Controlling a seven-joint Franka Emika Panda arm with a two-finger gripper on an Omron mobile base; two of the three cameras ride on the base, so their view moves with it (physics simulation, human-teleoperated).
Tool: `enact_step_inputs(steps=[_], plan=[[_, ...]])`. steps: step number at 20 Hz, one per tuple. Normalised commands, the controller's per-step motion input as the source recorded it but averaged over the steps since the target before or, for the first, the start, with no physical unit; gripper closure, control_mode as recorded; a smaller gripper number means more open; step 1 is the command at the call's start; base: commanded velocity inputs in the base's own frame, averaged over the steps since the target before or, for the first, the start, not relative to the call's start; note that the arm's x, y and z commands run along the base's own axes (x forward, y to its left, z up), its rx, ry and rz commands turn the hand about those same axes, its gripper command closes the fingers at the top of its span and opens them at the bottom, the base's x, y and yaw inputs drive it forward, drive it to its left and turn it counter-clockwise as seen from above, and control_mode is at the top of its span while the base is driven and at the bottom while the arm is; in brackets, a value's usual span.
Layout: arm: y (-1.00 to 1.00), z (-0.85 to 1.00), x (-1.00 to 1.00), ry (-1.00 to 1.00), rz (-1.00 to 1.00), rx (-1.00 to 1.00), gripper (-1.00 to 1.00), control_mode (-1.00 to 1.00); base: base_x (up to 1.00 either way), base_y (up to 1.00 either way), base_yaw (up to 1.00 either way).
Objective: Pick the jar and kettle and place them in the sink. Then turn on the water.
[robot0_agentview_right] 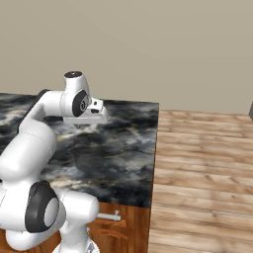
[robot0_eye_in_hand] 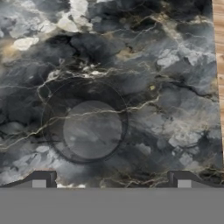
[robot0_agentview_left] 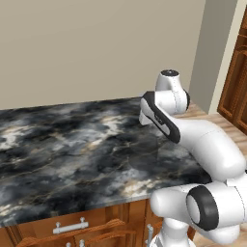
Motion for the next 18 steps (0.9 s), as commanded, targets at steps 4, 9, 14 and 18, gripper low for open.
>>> enact_step_inputs(steps=[4, 9, 14, 18], plan=[[0.01, 0.00, 0.21, 0.04, 0.00, 0.00, -1.00, -1.00, 0.00, 0.00, 0.00], [0.02, 0.00, 0.26, 0.00, 0.00, 0.00, -1.00, -1.00, 0.00, 0.00, 0.00], [0.01, -0.02, 0.26, 0.00, 0.00, 0.00, -1.00, -1.00, 0.00, 0.00, 0.00], [0.00, -0.09, 0.21, 0.00, 0.00, 0.00, -1.00, -1.00, 0.00, 0.00, 0.00]])
